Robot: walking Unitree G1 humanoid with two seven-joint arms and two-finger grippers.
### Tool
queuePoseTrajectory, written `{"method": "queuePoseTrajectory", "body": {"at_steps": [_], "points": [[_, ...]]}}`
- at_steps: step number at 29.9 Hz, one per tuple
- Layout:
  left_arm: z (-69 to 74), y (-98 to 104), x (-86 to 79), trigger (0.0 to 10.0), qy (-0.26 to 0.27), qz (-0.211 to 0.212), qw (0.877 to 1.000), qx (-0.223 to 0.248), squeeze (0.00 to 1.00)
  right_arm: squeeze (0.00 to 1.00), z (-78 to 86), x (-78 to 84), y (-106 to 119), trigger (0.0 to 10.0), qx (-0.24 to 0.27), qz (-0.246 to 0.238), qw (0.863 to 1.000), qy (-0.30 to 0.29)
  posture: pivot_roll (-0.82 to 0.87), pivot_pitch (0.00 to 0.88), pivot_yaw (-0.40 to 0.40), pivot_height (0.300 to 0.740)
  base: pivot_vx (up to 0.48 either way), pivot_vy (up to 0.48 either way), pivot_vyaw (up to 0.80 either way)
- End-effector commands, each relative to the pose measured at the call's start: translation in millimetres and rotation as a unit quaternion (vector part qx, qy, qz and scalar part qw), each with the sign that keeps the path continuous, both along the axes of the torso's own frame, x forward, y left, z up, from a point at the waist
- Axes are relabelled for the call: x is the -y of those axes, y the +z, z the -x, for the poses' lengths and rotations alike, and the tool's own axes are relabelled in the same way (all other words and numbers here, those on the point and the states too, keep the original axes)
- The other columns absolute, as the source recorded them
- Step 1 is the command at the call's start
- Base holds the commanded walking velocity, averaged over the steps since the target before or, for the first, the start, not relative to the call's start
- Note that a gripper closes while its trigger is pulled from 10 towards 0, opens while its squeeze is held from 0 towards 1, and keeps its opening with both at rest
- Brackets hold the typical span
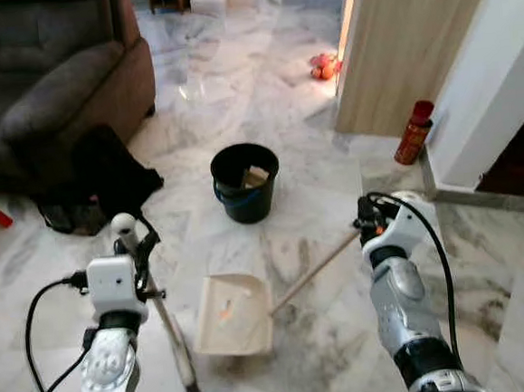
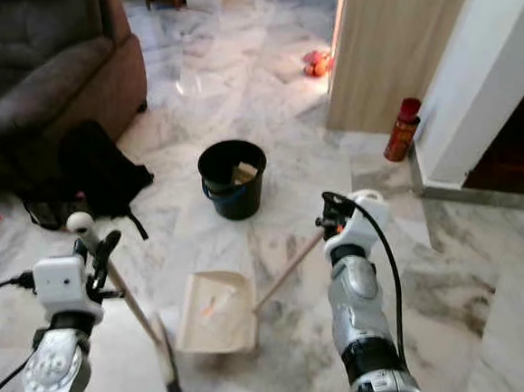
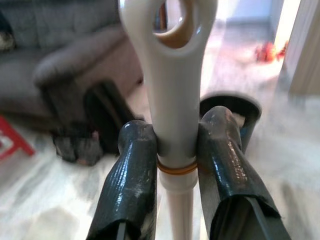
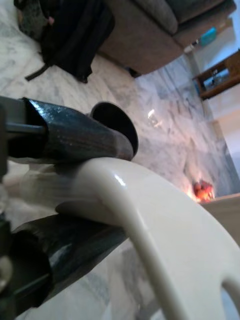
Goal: Sweep floor
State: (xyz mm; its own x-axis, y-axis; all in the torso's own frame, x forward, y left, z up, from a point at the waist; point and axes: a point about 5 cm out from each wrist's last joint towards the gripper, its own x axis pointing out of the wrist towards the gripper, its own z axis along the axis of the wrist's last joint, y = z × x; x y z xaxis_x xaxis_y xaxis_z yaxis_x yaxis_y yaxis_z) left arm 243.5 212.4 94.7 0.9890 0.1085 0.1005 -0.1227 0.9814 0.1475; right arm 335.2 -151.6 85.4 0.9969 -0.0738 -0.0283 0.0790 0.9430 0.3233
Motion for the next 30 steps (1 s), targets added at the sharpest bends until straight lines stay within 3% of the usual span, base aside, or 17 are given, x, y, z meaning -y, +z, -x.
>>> {"method": "queuePoseTrajectory", "body": {"at_steps": [1, 8, 30], "points": [[-3.4, 13.9, 2.7, 10.0, -0.002, -0.008, 0.999, 0.032, 0.0, 0.0, -2.7, 1.0, 9.8, 10.0, 0.023, -0.015, 1.0, -0.004, 0.17, 0.122, -0.02, 0.74, 0.375, 0.0, 0.0], [-11.3, 19.6, 5.8, 10.0, -0.009, -0.011, 0.999, 0.041, 0.0, 0.0, -2.5, -2.4, 10.2, 10.0, 0.024, -0.007, 1.0, 0.002, 0.17, 0.119, -0.017, 0.74, 0.375, 0.0, 0.0], [-10.5, 17.8, 8.7, 10.0, -0.02, -0.011, 0.999, 0.04, 0.0, 0.0, -3.2, -2.2, 12.3, 10.0, 0.028, -0.011, 1.0, 0.001, 0.17, 0.108, -0.017, 0.74, 0.366, 0.0, 0.0]]}}
